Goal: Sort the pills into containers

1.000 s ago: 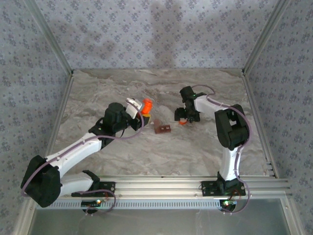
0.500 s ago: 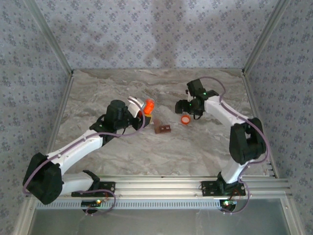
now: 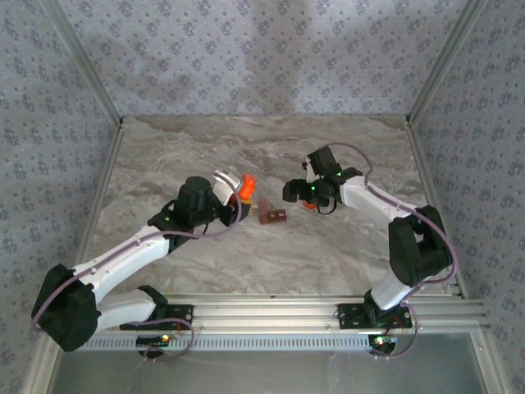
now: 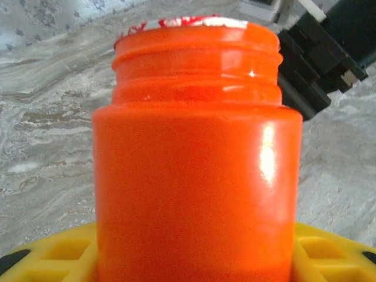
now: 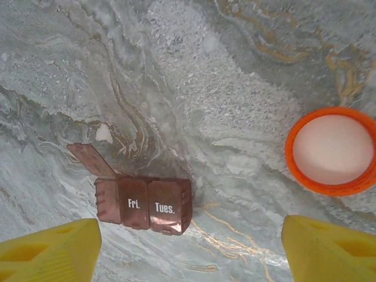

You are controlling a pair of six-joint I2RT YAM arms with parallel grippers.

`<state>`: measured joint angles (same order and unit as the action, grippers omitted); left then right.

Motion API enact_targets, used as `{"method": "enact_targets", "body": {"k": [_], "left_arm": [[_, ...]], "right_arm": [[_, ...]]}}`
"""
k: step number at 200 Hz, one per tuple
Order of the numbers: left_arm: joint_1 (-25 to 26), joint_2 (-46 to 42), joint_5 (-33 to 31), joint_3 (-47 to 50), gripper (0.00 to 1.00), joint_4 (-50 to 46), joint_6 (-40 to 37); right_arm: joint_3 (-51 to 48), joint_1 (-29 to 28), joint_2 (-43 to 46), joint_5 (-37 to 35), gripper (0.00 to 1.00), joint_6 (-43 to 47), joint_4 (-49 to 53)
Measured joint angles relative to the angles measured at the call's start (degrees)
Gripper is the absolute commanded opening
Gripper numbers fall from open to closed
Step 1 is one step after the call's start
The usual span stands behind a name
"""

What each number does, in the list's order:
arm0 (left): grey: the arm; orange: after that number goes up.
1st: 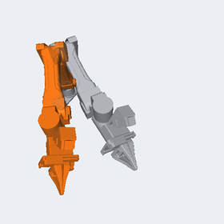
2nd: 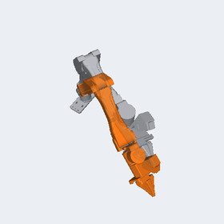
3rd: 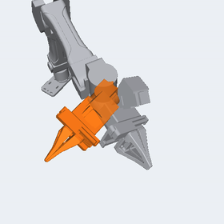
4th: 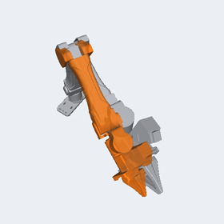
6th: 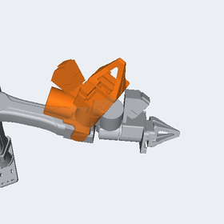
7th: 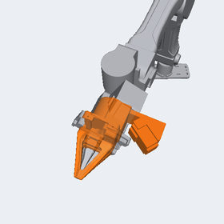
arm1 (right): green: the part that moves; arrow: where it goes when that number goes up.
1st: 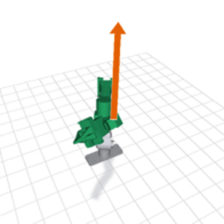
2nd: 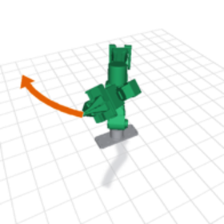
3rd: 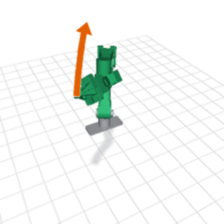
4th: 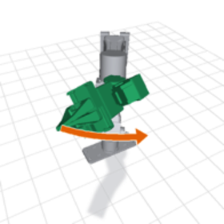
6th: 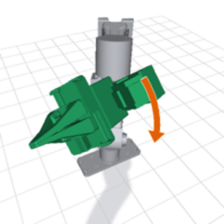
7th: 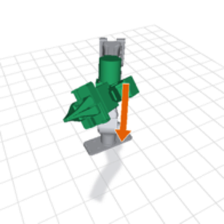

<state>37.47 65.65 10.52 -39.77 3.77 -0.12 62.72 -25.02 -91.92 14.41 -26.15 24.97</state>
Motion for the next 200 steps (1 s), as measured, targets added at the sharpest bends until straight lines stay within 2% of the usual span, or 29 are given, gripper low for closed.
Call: {"method": "enact_targets", "body": {"k": [65,136,200], "left_arm": [[0.44,3.21,-0.04,1.2,0.0,-0.46,-3.32],[2.78,7.91,0.17,1.2,0.0,-2.05,-3.23],[3.58,11.32,0.15,1.27,0.0,-2.32,-2.14]], "right_arm": [[-1.66,-2.67,-2.97,-0.33,0.78,-2.38,-5.33],[-5.25,-4.87,-4.31,-2.1,0.6,-2.38,-8.46],[-6.23,-4.85,-5.62,-2.16,0.57,-2.38,-10.82]]}}
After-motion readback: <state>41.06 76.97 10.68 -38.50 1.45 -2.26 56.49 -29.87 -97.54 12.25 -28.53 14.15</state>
